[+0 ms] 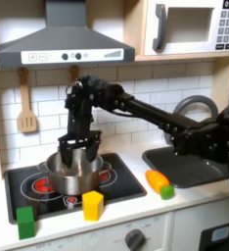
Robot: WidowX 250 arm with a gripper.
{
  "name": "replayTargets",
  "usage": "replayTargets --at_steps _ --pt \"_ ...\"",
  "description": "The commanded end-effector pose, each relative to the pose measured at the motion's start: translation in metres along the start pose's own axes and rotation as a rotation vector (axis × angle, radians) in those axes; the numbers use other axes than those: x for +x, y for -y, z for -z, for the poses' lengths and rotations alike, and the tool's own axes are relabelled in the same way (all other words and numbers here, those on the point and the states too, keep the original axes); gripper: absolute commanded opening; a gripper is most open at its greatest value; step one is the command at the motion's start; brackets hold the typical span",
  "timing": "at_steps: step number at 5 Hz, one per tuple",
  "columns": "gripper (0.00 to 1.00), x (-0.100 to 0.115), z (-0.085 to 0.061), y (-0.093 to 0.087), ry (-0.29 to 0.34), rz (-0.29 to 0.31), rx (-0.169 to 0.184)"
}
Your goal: Slide pot right
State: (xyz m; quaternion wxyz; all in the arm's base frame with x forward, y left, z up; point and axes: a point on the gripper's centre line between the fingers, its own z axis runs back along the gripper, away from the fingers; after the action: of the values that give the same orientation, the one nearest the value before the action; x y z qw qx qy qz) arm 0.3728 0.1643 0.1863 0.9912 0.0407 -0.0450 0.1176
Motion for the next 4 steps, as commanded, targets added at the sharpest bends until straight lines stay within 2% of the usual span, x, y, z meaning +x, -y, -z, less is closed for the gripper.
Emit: replayTargets --at_steps 1,4 --pt "1.00 0.003 0.010 0.007 -0.014 0.022 0.006" --pt "1.00 -0.007 0.021 0.022 -0.047 0.052 0.000"
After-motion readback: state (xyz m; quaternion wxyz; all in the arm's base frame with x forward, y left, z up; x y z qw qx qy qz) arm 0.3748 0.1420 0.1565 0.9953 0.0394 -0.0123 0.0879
